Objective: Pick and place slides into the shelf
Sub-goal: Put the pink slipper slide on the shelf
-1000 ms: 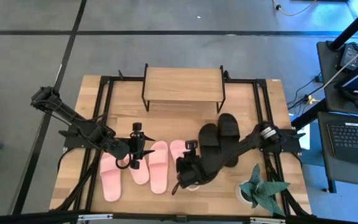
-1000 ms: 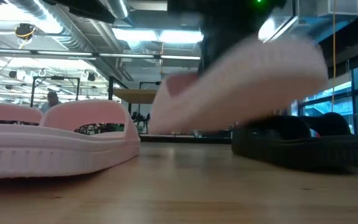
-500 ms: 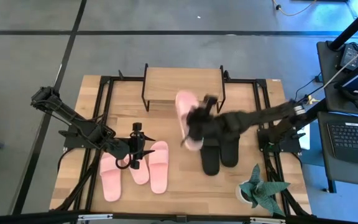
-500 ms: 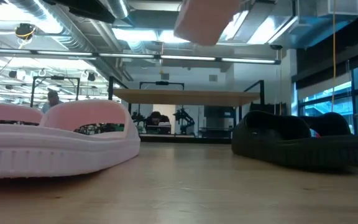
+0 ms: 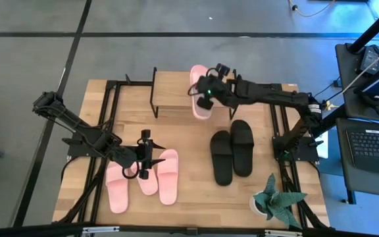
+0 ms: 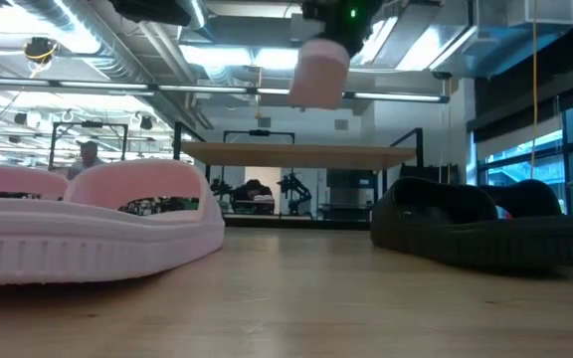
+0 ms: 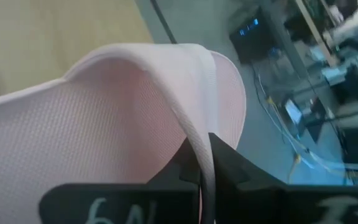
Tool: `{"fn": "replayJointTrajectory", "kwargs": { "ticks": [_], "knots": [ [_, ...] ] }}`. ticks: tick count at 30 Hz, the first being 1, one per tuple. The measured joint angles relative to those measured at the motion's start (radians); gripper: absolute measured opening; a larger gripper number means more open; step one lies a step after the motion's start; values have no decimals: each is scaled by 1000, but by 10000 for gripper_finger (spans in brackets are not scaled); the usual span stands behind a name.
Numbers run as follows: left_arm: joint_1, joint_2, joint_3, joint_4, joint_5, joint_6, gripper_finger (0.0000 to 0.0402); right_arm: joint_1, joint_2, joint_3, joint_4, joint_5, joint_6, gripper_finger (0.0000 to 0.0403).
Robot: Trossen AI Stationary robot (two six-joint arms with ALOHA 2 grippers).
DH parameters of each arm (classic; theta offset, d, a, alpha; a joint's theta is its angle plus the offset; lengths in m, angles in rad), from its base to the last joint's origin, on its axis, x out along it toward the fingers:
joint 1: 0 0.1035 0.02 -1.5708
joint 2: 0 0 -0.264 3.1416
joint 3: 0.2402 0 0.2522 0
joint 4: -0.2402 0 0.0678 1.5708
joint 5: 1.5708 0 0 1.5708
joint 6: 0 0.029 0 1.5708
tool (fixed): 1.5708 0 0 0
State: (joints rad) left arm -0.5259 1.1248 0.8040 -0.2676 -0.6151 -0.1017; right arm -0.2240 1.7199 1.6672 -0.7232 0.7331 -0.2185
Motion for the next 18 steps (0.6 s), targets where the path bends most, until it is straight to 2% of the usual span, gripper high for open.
{"fn": "replayJointTrajectory", "kwargs": {
  "ticks": [7, 10, 18],
  "knots": [
    [0, 0, 0, 0, 0, 0, 190, -117, 57, 0, 28, -10, -54, 11],
    [0, 0, 0, -1, 0, 0, 190, -136, 85, 0, 34, -56, -57, 11],
    [0, 0, 0, -5, 2, -2, 190, -143, 172, 0, 37, -58, -126, 11]
  ]
}}
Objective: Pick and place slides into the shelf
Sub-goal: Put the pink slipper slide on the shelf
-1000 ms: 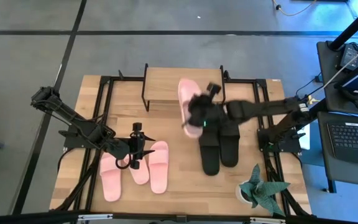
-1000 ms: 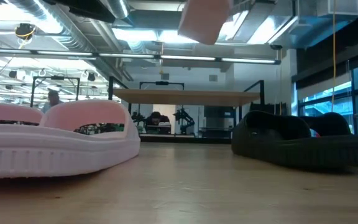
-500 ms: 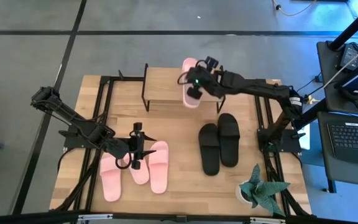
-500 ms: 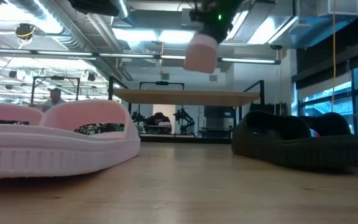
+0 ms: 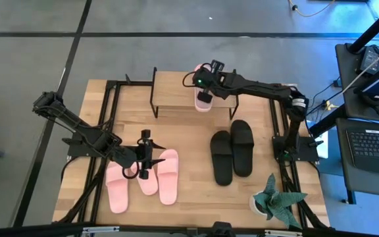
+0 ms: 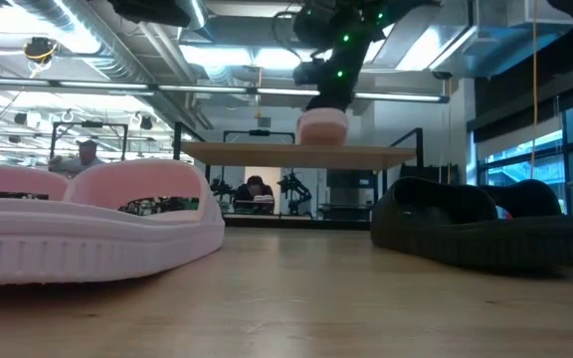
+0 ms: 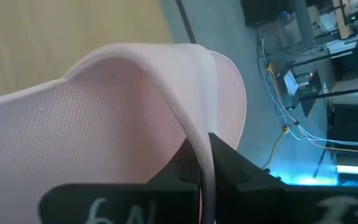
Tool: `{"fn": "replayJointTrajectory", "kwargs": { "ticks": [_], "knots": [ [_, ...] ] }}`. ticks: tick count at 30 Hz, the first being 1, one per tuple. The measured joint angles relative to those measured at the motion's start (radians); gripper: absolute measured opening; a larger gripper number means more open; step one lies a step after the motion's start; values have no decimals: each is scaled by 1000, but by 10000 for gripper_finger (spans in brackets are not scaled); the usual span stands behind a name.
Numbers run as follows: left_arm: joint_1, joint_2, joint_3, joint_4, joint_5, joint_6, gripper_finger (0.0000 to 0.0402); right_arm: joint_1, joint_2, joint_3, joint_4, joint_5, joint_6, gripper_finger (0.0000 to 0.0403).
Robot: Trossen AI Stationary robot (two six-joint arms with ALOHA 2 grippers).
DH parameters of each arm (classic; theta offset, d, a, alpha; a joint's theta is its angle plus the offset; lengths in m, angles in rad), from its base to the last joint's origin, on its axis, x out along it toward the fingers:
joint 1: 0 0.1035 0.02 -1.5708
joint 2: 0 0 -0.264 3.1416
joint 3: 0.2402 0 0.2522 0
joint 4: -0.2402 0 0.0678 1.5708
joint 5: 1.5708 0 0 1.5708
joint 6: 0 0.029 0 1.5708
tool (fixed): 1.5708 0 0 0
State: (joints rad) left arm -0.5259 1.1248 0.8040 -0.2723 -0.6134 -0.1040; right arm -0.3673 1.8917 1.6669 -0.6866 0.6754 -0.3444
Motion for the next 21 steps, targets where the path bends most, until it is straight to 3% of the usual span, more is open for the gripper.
{"fn": "replayJointTrajectory", "kwargs": {
  "ticks": [11, 21],
  "knots": [
    [-1, 0, 0, -6, 6, -2, 190, -4, 41, 1, 17, 3, 0, 12],
    [-1, 0, 0, -6, 6, -2, 190, -6, 43, 1, -9, 5, 28, 76]
  ]
}}
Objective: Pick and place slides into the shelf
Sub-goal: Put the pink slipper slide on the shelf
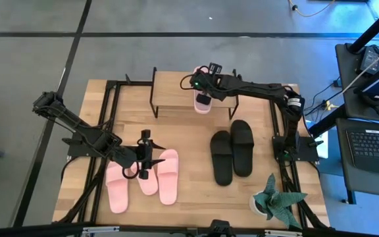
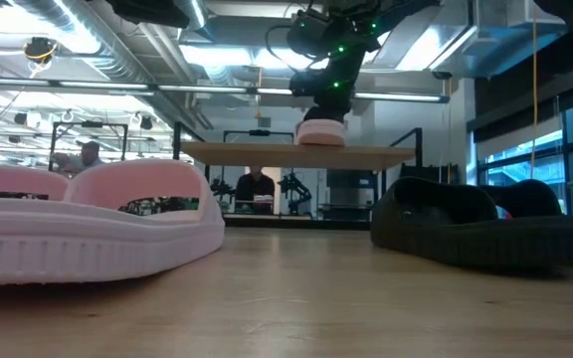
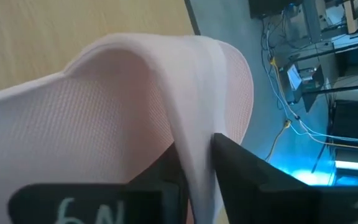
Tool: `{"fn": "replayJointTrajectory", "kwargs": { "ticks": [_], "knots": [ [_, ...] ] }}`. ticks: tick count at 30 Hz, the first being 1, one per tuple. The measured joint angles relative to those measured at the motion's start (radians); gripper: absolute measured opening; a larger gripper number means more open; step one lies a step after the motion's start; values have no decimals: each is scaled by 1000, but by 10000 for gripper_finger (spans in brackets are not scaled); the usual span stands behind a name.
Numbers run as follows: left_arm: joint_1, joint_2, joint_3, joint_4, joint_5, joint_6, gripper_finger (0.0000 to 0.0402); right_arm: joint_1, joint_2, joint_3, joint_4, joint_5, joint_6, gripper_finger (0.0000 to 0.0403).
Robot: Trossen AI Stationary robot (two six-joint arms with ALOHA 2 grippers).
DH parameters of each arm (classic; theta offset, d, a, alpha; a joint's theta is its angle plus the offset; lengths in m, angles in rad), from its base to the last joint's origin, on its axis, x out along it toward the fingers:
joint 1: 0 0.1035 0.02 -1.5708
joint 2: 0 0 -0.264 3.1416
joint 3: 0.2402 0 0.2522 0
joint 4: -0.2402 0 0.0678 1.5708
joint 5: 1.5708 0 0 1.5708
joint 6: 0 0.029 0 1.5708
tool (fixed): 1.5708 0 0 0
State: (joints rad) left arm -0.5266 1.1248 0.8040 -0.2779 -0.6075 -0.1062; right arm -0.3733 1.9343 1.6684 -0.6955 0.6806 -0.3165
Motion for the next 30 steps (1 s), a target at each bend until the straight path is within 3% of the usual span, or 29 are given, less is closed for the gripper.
{"fn": "replayJointTrajectory", "kwargs": {
  "ticks": [12, 16, 30],
  "knots": [
    [0, 0, 0, 0, 0, 0, 190, 0, 0, -1, -1, 2, -22, 163],
    [0, 0, 0, 0, 0, 0, 190, 3, 0, -1, 0, 56, -27, 187],
    [0, 0, 0, -2, 0, 0, 190, 30, -2, 72, -62, 68, -56, 196]
  ]
}}
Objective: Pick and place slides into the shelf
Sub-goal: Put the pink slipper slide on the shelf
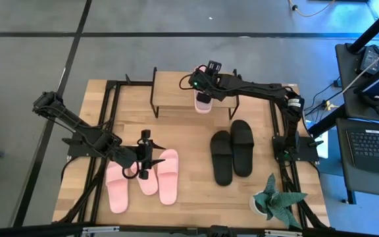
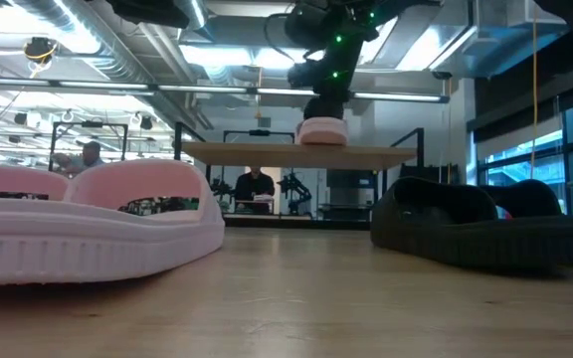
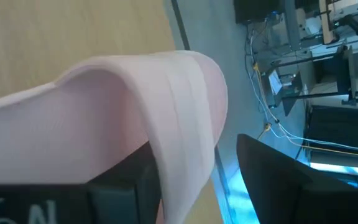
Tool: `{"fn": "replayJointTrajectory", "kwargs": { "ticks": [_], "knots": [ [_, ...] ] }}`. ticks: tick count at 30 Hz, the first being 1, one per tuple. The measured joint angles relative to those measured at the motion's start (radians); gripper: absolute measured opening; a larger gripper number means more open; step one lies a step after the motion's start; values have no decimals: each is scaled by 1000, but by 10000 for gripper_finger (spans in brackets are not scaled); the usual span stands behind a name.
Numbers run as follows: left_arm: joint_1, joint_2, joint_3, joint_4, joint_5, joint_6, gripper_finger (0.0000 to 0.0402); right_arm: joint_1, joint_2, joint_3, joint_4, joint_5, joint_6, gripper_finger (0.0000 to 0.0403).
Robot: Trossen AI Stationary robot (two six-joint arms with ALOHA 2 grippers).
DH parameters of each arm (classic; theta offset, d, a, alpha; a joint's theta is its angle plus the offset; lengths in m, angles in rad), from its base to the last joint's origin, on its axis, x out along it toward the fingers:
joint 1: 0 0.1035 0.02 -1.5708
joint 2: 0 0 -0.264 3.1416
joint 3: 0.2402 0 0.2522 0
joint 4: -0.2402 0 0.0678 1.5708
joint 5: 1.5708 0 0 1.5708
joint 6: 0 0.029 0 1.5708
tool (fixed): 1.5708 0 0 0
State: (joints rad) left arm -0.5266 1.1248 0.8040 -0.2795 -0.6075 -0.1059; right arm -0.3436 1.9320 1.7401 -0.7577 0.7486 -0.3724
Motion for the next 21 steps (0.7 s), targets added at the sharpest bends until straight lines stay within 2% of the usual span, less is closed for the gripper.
{"fn": "replayJointTrajectory", "kwargs": {
  "ticks": [4, 9, 21],
  "knots": [
    [0, 0, 0, -10, 0, 0, 190, 14, 0, 60, -88, -8, 8, 196],
    [0, 0, 0, -25, 0, -14, 190, 17, -1, 127, -199, -109, 58, 196],
    [0, 0, 0, -26, 50, -56, 190, 15, -2, 142, -223, -114, 102, 196]
  ]
}}
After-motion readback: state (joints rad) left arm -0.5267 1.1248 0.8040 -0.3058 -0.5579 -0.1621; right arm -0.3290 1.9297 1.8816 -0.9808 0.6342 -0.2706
